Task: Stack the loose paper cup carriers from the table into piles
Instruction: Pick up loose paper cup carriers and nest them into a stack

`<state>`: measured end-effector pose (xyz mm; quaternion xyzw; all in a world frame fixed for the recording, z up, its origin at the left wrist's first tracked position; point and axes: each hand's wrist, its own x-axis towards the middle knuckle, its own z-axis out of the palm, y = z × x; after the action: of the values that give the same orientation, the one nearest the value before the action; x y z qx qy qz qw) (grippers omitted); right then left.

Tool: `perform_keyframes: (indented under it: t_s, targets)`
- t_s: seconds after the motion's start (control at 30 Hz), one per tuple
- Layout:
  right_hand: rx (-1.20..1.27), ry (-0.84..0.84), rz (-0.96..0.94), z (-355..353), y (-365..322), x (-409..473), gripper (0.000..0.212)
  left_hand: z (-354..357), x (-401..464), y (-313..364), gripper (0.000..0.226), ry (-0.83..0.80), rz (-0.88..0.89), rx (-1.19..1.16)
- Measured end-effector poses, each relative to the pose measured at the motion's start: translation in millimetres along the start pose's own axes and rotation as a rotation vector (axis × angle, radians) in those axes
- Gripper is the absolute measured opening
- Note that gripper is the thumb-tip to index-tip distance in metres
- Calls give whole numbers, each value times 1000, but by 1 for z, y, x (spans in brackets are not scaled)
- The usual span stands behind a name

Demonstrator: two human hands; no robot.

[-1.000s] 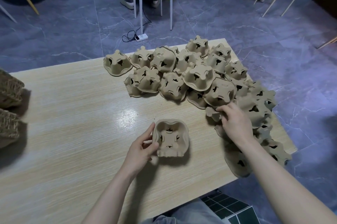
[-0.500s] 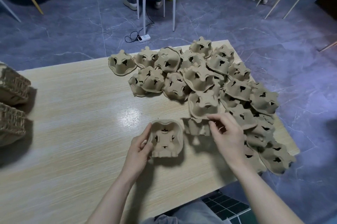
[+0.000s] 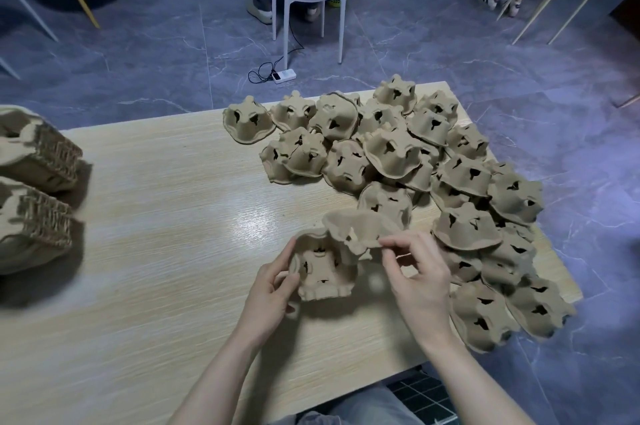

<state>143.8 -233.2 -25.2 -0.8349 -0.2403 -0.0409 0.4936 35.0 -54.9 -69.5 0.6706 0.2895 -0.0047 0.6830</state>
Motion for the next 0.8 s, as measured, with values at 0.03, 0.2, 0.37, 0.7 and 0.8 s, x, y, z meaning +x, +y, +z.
perform_keyframes:
  t_s: [0.03, 0.2, 0.37, 0.7, 0.8]
  targets:
    - [5, -19, -10, 4, -2, -4, 22, 0, 0, 2, 47, -8, -9, -7]
    - [33, -90, -58, 18, -4, -20, 21, -3, -1, 13, 41, -51, -9, 4]
    - [87, -137, -80, 23, -8, -30, 12, -3, -3, 20, 36, -71, -55, -34]
    - [114, -275, -14, 26, -2, -47, 11, -6, 1, 2, 24, -7, -135, -110]
    - [83, -289, 15, 23, 1, -50, 12, -8, 4, -2, 33, -2, -159, -120]
